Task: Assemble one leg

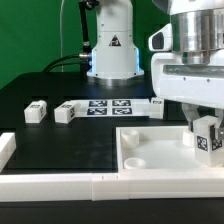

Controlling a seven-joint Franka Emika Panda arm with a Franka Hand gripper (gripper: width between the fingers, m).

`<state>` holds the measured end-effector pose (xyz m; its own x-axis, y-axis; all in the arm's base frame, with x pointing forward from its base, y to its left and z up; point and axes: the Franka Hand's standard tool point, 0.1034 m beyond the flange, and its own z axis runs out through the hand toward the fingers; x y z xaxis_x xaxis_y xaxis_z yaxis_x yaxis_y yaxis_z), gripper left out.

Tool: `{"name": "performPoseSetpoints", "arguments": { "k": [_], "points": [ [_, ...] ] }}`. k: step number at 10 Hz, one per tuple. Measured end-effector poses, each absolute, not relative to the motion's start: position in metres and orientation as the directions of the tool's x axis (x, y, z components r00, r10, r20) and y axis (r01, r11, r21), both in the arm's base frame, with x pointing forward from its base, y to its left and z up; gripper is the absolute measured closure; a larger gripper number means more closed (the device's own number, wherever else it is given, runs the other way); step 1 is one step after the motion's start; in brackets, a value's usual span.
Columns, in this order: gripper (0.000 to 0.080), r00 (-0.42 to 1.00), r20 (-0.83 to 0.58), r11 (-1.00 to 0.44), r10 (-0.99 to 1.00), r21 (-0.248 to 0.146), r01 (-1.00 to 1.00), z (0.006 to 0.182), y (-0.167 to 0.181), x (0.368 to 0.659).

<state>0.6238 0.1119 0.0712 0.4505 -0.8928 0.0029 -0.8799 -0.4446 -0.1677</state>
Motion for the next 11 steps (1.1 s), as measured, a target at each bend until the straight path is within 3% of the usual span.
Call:
{"name": "performPoseSetpoints", "arguments": {
  "k": [2,4,5,6,8,11],
  "points": [
    [0.0508,0.503,0.013,-0.498,-0.864,-0.167,-0.851,0.071,0.112,0.624],
    [0.0222,0.561,0.022,-0.556,-0.828,-0.167,-0.814,0.071,0.115,0.623],
    [0.0222,0.699,0.054,-0.697,-0.713,-0.16,-0.699,0.071,0.117,0.623],
    [0.0164,0.788,0.072,-0.787,-0.612,-0.153,-0.598,0.071,0.12,0.623],
    [0.0154,0.906,0.101,-0.908,-0.412,-0.132,-0.398,0.071,0.123,0.621],
    [0.0151,0.989,0.139,-0.997,-0.039,-0.066,-0.03,0.073,0.124,0.624]
  ]
}}
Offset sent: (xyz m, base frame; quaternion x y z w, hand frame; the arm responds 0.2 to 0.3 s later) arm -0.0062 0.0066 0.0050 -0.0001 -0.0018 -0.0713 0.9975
